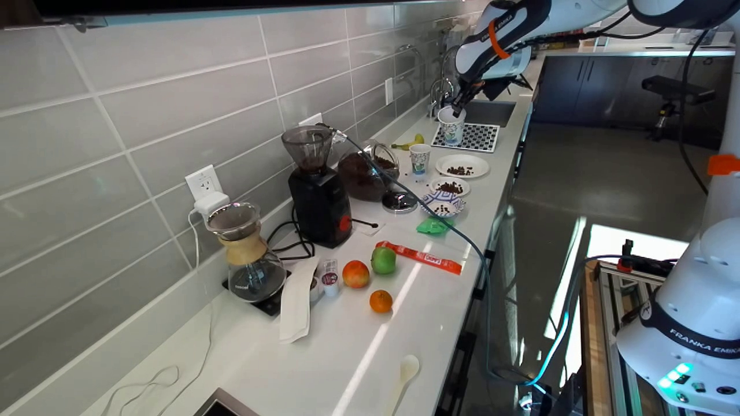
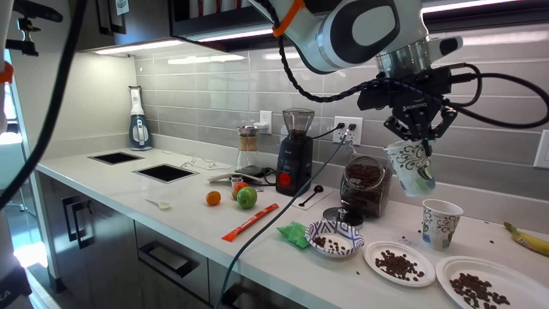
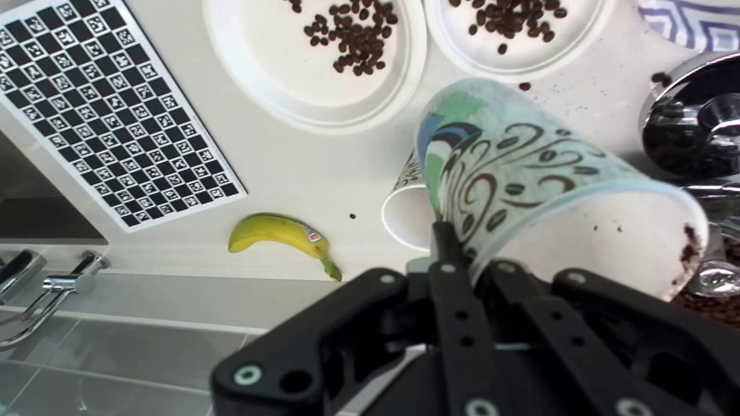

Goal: Pour the contents from the left cup into the right cup

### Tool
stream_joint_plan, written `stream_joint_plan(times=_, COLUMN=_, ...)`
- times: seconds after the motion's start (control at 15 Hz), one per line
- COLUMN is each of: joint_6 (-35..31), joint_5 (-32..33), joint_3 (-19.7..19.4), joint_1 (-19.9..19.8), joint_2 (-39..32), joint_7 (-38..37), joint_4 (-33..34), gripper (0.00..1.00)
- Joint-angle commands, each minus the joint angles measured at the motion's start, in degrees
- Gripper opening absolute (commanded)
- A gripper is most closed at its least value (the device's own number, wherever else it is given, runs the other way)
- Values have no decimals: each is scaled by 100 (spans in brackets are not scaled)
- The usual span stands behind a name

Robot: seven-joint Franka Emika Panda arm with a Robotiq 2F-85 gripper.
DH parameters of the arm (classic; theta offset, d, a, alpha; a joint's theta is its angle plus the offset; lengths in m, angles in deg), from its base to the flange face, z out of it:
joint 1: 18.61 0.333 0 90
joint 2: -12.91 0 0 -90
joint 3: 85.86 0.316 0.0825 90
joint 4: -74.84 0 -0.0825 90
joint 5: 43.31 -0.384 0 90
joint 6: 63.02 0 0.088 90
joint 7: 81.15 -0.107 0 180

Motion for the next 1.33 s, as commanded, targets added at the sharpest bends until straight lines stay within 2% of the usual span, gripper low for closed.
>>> stream_joint_plan(times=0.0, joint_6=194, joint_5=-84, joint_3=238, joint_1=-181, joint_2=258, joint_7=171, joint_4=-404, gripper=1)
stream_joint_plan(times=0.2, joint_6=324, joint_5=-111, joint_3=276, joint_1=-222, joint_2=315, joint_7=253, joint_4=-577, gripper=1)
stream_joint_plan(times=0.73, joint_6=903, joint_5=-830, joint_3=574, joint_1=-142, joint_2=540, joint_7=940, joint_4=-959, gripper=1)
stream_joint_plan(times=0.93, joint_6=918, joint_5=-989, joint_3=702, joint_1=21, joint_2=697, joint_7=1212, joint_4=-1136, gripper=1)
stream_joint_plan(times=1.27, joint_6=848, joint_5=-896, joint_3=812, joint_1=380, joint_2=781, joint_7=1358, joint_4=-1196, gripper=1)
